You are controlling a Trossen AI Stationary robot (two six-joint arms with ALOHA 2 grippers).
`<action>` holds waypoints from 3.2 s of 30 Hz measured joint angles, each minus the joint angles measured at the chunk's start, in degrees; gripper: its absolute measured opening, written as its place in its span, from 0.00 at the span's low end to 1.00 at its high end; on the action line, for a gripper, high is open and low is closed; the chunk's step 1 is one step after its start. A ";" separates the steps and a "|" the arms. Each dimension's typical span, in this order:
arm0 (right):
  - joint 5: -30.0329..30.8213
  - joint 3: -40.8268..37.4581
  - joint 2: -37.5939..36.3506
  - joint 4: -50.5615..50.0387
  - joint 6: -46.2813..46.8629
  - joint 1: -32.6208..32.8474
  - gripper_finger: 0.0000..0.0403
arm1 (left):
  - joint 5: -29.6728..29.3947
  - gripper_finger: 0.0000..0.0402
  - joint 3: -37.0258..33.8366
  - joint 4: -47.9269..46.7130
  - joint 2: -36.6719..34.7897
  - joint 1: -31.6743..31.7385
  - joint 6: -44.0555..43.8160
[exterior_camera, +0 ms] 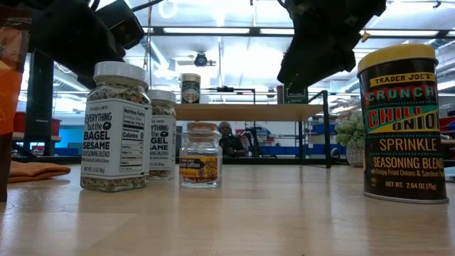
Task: Shelf spices
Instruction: Put the white seasoning bottle on the shelf
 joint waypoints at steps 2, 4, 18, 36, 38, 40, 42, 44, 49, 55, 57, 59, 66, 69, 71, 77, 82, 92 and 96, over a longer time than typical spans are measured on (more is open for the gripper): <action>0.00 0.00 0.00 0.02 -0.34 -0.01 0.57 | -0.01 0.94 -0.08 1.14 1.21 0.00 0.00; 0.00 0.00 0.02 0.00 -0.62 -0.02 0.57 | -0.01 0.93 -0.08 2.30 2.38 0.00 0.27; 0.02 -0.02 0.02 0.02 -0.71 -0.02 0.57 | -0.04 0.70 -0.06 3.70 3.52 1.45 0.28; 0.04 -0.02 0.02 -0.09 -1.19 -0.02 0.57 | 0.65 0.54 4.66 0.69 3.55 1.67 4.85; 0.04 -0.02 0.02 -0.09 -1.19 -0.02 0.57 | 0.82 0.54 7.46 -2.77 3.55 2.32 6.02; 0.03 -0.02 0.02 -0.09 -1.19 -0.02 0.57 | 0.80 0.54 11.07 -7.90 3.55 3.39 6.42; 0.04 -0.02 0.02 -0.09 -1.19 -0.02 0.57 | 1.49 0.53 15.68 -15.50 3.55 4.95 6.68; 0.04 -0.02 0.02 -0.09 -1.19 0.00 0.57 | 3.60 0.53 20.10 -22.15 3.55 6.63 9.26; 0.04 -0.02 0.02 -0.11 -1.24 0.00 0.57 | 4.08 0.53 29.39 -29.61 3.55 10.48 15.78; 0.04 -0.02 0.02 -0.11 -1.58 0.02 0.57 | 4.07 0.53 38.46 -34.81 3.52 18.20 23.31; 0.04 -0.02 0.02 -0.11 -1.61 0.02 0.57 | 5.17 0.53 41.06 -36.77 3.53 21.73 25.68; 0.04 -0.02 0.02 -0.10 -1.90 0.02 0.57 | 9.11 0.53 42.96 -37.05 3.52 25.89 27.02; 0.02 -0.02 0.02 -0.07 -2.62 0.02 0.57 | 22.14 0.53 45.37 -34.91 3.60 41.76 28.92; 0.04 -0.02 0.02 -0.07 -2.72 0.02 0.57 | 28.40 0.53 45.42 -32.82 4.34 47.65 29.06; 0.04 -0.02 0.02 -0.07 -2.73 0.02 0.57 | 31.98 0.53 45.45 -30.73 5.76 50.68 28.99; 0.04 -0.02 0.02 -0.07 -3.14 0.02 0.57 | 37.98 0.53 48.09 -29.60 12.71 55.89 30.13; 0.07 -0.02 0.02 -0.03 -3.66 -0.07 0.57 | 40.79 0.53 56.53 -32.33 19.58 58.46 31.61; 0.05 -0.02 0.02 -0.11 -5.17 -0.13 0.57 | 41.23 0.53 62.08 -36.63 25.12 60.15 31.72; 0.04 -0.02 0.02 -0.13 -5.25 -0.13 0.57 | 36.84 0.53 62.08 -38.91 25.25 60.11 31.76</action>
